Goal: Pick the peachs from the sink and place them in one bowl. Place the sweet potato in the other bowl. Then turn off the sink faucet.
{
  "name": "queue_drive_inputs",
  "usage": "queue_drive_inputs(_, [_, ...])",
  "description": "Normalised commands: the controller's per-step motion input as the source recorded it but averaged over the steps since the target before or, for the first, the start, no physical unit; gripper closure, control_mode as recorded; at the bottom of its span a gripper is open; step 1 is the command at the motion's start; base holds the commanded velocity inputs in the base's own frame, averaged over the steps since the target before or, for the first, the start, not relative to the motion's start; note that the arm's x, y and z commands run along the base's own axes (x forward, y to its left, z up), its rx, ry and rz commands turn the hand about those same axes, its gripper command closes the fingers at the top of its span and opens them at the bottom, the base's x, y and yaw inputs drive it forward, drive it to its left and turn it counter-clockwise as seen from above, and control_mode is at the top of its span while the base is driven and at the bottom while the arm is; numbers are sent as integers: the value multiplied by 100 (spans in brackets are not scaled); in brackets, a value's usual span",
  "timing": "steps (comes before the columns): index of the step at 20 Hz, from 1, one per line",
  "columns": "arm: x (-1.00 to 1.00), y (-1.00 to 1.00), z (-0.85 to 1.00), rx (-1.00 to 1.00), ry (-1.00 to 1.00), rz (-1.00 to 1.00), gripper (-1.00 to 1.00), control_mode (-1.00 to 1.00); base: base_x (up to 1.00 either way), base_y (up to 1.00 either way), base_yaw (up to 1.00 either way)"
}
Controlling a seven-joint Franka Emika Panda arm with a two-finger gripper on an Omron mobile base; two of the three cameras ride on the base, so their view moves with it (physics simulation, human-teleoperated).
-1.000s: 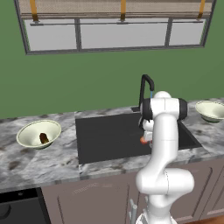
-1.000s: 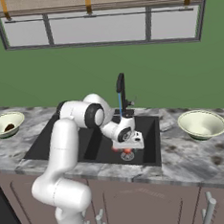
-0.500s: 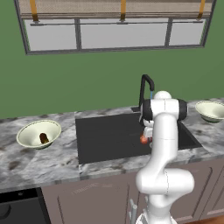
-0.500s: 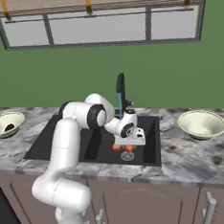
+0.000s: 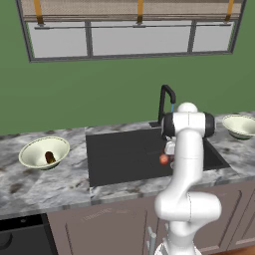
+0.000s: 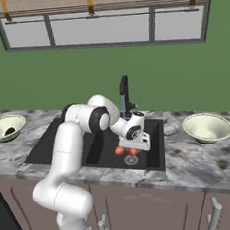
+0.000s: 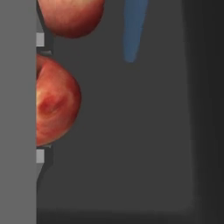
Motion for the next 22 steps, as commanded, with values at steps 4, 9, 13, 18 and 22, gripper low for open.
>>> queue_drive_inputs(4, [-79,-29,29,18,-19,-11,100,-100,0,0,0])
queue_drive_inputs(9, [-64,-11,65,19,-23,-8,100,-100,0,0,0])
queue_drive_inputs(13, [-78,0,84,15,-31,-4,100,-100,0,0,0])
queue_drive_inputs(18, [-93,0,93,13,-40,-2,100,-100,0,0,0])
queue_drive_inputs(22, [-88,7,100,11,-40,-2,100,-100,0,0,0])
